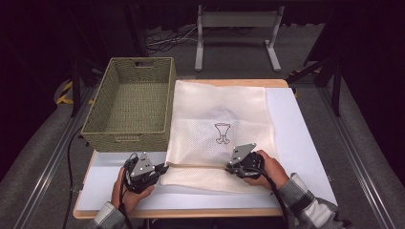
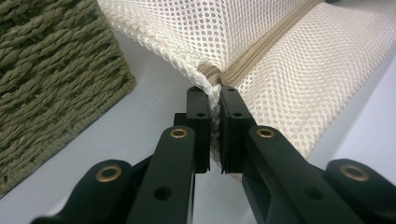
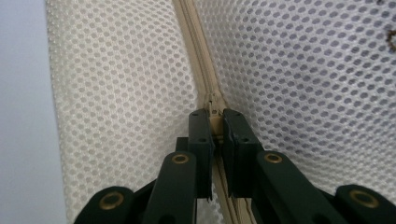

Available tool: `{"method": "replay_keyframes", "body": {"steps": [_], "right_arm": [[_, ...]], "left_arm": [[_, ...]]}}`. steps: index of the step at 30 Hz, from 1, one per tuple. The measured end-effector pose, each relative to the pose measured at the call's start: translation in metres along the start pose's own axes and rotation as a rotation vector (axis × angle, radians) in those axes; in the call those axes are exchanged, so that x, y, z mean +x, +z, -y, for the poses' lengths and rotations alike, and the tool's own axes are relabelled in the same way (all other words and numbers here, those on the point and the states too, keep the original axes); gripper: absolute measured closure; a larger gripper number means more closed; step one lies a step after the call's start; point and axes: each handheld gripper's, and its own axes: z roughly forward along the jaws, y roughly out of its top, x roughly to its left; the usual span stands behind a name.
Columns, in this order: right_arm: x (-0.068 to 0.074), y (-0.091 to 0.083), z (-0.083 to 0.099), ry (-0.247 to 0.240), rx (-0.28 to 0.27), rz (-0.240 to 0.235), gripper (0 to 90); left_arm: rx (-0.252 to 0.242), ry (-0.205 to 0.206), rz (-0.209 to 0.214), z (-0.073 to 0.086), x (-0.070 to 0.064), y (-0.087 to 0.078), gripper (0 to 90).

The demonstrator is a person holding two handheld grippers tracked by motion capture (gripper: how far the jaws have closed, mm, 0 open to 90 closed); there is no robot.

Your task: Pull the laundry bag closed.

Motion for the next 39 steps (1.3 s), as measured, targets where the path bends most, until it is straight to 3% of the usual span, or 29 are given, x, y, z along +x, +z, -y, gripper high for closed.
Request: {"method": "replay_keyframes", "body": {"steps": [18,39], "right_arm": [[-0.005,-0.013,0.022,0.037,0.011,0.001,82.7],[-0.008,-0.023,0.034,0.034,0.040,0.006,83.0]], "left_arm": [[0.019,0.005,-0.008,0.000,0.000,0.000,85.1],[0.021,0.001,-0.014,0.000,0.001,-0.001,85.1]]}}
